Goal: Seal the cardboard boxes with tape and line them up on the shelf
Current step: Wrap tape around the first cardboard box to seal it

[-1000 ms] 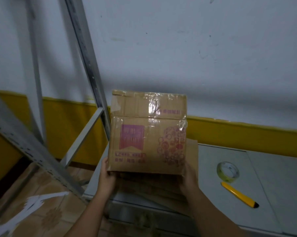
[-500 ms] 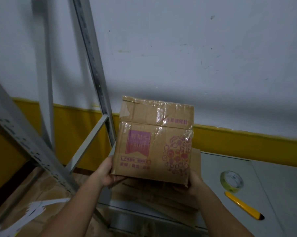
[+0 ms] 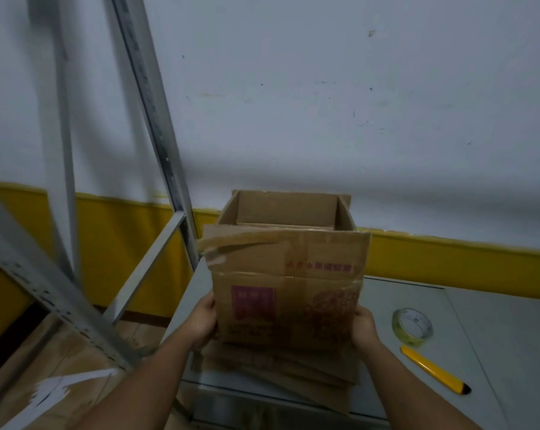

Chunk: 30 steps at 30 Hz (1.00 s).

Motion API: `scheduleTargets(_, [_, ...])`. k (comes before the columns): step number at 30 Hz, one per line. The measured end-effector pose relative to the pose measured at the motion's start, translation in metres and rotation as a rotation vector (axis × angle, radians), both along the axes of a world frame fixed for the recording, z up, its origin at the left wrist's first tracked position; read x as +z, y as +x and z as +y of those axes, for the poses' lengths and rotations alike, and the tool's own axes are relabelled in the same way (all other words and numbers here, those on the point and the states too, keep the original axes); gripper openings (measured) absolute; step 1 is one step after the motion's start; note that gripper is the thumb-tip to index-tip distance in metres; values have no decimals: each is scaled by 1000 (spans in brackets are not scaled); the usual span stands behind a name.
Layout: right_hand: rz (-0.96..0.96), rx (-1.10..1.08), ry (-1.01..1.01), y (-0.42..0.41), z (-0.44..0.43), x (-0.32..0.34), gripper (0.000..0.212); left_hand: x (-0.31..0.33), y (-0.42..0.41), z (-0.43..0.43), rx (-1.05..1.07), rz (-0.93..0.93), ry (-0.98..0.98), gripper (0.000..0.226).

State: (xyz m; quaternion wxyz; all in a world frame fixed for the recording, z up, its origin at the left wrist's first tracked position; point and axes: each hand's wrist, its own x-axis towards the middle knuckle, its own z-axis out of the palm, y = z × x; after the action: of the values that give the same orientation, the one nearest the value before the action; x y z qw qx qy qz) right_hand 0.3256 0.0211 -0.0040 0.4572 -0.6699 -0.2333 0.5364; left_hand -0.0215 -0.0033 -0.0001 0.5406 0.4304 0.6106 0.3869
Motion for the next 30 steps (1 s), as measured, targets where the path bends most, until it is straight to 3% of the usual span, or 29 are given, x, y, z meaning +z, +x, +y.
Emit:
scheduleTargets(5, [-304,121,-76,9,-16,-6,34,6,9,-2,39,155,114,29])
scheduleTargets(9, [-179,173,-104,23,-31,-15,26,32,3,-5,-56,189,45,24])
scheduleTargets(13, [15,215,-63,28,-49,26,28,67,7,-17,-67,-20,-174,36])
scheduleTargets(17, [143,161,141,22,-50,74,32,91,11,-13,-61,-215,-114,56])
scheduleTargets(22, [102,251,225,18,-37,93,29,96,12,-7,-81,-257,-59,66])
scheduleTargets(25, [63,249,202,14,-34,90,29,97,11,-9,-60,-228,-35,96])
scheduleTargets(26, [33,244,194,13,-32,87,25,94,11,-8,14,-179,25,93])
scheduleTargets(29, [-59,203,153,13,-25,80,19,93,16,-18,246,25,301,26])
scheduleTargets(30, [-69,201,139,15,-22,77,19,95,17,-25,256,-2,383,19])
